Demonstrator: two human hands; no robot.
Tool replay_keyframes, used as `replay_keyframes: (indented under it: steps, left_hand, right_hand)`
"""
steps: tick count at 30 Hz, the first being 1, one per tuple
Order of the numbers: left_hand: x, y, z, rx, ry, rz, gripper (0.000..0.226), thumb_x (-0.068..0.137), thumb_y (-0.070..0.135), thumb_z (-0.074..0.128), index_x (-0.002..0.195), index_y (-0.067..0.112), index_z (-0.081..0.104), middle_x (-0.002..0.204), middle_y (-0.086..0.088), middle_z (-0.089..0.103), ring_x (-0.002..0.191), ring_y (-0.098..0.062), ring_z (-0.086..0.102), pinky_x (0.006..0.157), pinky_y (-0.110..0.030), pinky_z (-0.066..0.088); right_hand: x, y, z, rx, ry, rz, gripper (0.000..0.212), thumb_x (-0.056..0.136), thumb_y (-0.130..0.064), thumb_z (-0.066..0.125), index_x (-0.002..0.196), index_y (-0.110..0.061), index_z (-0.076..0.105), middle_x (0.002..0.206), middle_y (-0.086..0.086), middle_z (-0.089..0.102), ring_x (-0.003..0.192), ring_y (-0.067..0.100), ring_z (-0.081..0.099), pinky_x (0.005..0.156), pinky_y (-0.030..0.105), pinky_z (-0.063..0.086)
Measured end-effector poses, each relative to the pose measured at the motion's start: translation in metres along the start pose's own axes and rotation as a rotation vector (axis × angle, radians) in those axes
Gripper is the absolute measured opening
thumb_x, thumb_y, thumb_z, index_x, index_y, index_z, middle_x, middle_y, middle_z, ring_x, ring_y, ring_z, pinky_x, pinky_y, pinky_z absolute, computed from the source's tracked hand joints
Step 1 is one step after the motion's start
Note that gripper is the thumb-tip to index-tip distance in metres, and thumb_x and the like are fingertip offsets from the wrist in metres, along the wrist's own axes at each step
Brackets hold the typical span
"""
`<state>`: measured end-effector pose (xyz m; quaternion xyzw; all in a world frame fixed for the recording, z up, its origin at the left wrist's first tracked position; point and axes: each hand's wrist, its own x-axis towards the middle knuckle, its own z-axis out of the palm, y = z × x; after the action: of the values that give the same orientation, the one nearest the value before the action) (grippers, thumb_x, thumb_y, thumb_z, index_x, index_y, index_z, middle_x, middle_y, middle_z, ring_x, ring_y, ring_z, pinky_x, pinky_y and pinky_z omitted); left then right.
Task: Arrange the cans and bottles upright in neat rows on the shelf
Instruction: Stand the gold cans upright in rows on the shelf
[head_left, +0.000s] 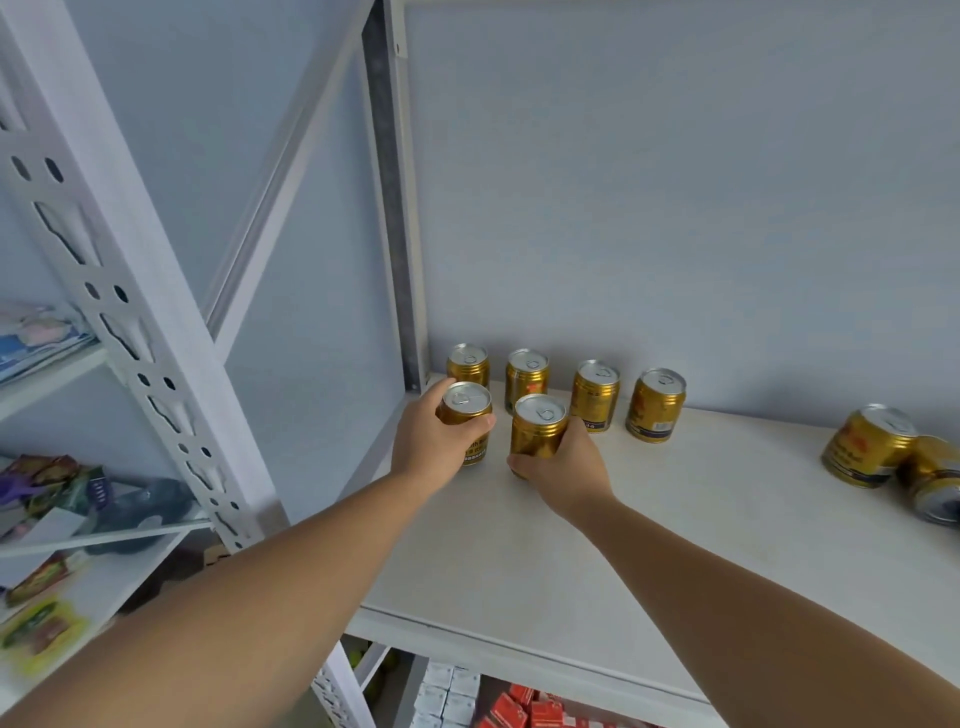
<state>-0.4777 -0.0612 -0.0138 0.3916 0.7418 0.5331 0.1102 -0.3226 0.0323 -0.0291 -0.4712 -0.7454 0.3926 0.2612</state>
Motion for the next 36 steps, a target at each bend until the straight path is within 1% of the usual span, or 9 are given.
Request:
replay_keyframes:
  steps: [3, 7, 9, 13, 15, 18, 26, 33, 36]
  left_hand:
    - [0.008, -0.005, -0.001, -0.009, -0.015, -0.002, 0.054, 0.079, 0.044, 0.084, 0.127, 0.034, 0.062, 0.119, 0.015, 0.069, 0.111, -0.008, 0.062, 0.085, -0.022, 0.05]
    - [0.012, -0.018, -0.001, -0.003, -0.027, -0.019, 0.054, 0.081, 0.044, 0.083, 0.129, 0.035, 0.059, 0.117, 0.016, 0.067, 0.113, -0.009, 0.061, 0.083, -0.02, 0.047]
    - [0.012, -0.025, 0.0, 0.008, -0.017, -0.018, 0.06, 0.082, 0.046, 0.081, 0.134, 0.033, 0.056, 0.124, 0.012, 0.066, 0.117, -0.012, 0.06, 0.088, -0.024, 0.05]
    - [0.012, -0.038, 0.002, 0.077, -0.023, 0.0, 0.074, 0.08, 0.049, 0.081, 0.143, 0.032, 0.046, 0.134, 0.005, 0.058, 0.124, -0.014, 0.054, 0.099, -0.036, 0.054]
    - [0.01, -0.045, 0.004, 0.071, -0.034, -0.037, 0.08, 0.079, 0.052, 0.081, 0.146, 0.034, 0.041, 0.137, 0.005, 0.053, 0.126, -0.016, 0.053, 0.102, -0.038, 0.053]
    - [0.008, -0.053, 0.006, 0.067, -0.034, -0.069, 0.085, 0.078, 0.062, 0.077, 0.149, 0.037, 0.037, 0.14, 0.005, 0.053, 0.127, -0.017, 0.054, 0.102, -0.042, 0.053]
    - [0.013, -0.054, 0.008, 0.063, -0.052, -0.066, 0.091, 0.071, 0.076, 0.068, 0.148, 0.041, 0.036, 0.141, 0.008, 0.054, 0.129, -0.016, 0.053, 0.103, -0.046, 0.053]
    - [0.016, -0.051, 0.009, 0.068, -0.061, -0.081, 0.085, 0.08, 0.06, 0.077, 0.15, 0.035, 0.036, 0.143, 0.005, 0.054, 0.131, -0.019, 0.053, 0.104, -0.046, 0.052]
    - [0.017, -0.048, 0.009, 0.085, -0.068, -0.107, 0.084, 0.08, 0.053, 0.08, 0.15, 0.031, 0.038, 0.143, 0.003, 0.055, 0.13, -0.02, 0.053, 0.104, -0.041, 0.051]
  right_hand:
    - [0.009, 0.0, 0.009, 0.002, -0.011, 0.007, 0.062, 0.067, -0.042, 0.087, 0.105, -0.032, 0.04, 0.089, -0.021, 0.049, 0.088, 0.012, 0.054, 0.063, 0.025, 0.041]
    - [0.017, 0.004, 0.019, -0.018, -0.021, 0.01, 0.063, 0.067, -0.041, 0.087, 0.108, -0.031, 0.04, 0.097, -0.014, 0.053, 0.093, 0.013, 0.055, 0.071, 0.028, 0.044]
    - [0.019, 0.007, 0.022, -0.031, -0.022, -0.007, 0.063, 0.068, -0.042, 0.086, 0.111, -0.033, 0.04, 0.101, -0.014, 0.053, 0.097, 0.013, 0.055, 0.073, 0.029, 0.045]
    - [0.018, 0.016, 0.027, -0.034, -0.011, -0.069, 0.068, 0.071, -0.047, 0.082, 0.125, -0.033, 0.042, 0.115, -0.013, 0.057, 0.104, 0.011, 0.054, 0.077, 0.029, 0.047]
    - [0.017, 0.02, 0.028, -0.035, 0.001, -0.09, 0.072, 0.072, -0.05, 0.08, 0.131, -0.031, 0.043, 0.122, -0.009, 0.059, 0.111, 0.014, 0.056, 0.083, 0.032, 0.051]
    - [0.017, 0.022, 0.029, -0.049, 0.006, -0.092, 0.078, 0.071, -0.057, 0.077, 0.136, -0.033, 0.041, 0.126, -0.004, 0.056, 0.114, 0.017, 0.055, 0.092, 0.04, 0.054]
    - [0.02, 0.024, 0.032, -0.102, 0.005, -0.088, 0.081, 0.073, -0.059, 0.077, 0.139, -0.031, 0.039, 0.128, -0.001, 0.053, 0.118, 0.019, 0.053, 0.094, 0.038, 0.052]
    - [0.022, 0.022, 0.032, -0.126, -0.014, -0.068, 0.082, 0.074, -0.056, 0.078, 0.14, -0.028, 0.038, 0.13, 0.0, 0.053, 0.121, 0.02, 0.05, 0.095, 0.038, 0.05]
    - [0.024, 0.019, 0.03, -0.103, -0.044, -0.039, 0.083, 0.073, -0.051, 0.081, 0.14, -0.026, 0.038, 0.131, 0.001, 0.053, 0.121, 0.022, 0.05, 0.098, 0.041, 0.051]
